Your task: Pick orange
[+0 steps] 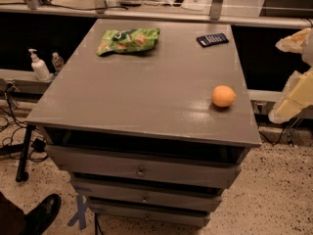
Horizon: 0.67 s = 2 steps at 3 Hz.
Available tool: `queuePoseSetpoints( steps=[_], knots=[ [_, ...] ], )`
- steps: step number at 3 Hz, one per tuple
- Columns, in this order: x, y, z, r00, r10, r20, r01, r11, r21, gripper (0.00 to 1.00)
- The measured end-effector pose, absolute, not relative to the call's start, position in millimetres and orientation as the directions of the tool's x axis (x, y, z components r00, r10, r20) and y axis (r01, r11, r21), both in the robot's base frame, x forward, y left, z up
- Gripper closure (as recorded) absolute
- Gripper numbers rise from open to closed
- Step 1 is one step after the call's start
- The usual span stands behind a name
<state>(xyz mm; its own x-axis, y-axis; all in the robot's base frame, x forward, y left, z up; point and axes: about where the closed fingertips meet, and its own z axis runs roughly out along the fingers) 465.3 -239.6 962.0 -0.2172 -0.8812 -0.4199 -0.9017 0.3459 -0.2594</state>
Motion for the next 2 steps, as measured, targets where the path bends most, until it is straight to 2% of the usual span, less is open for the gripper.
queuePoseSetpoints(
  steps=[2],
  knots=[
    [503, -252, 918, -0.222, -0.773, -0.595, -0.882, 0.42, -0.216, 0.0]
  ],
)
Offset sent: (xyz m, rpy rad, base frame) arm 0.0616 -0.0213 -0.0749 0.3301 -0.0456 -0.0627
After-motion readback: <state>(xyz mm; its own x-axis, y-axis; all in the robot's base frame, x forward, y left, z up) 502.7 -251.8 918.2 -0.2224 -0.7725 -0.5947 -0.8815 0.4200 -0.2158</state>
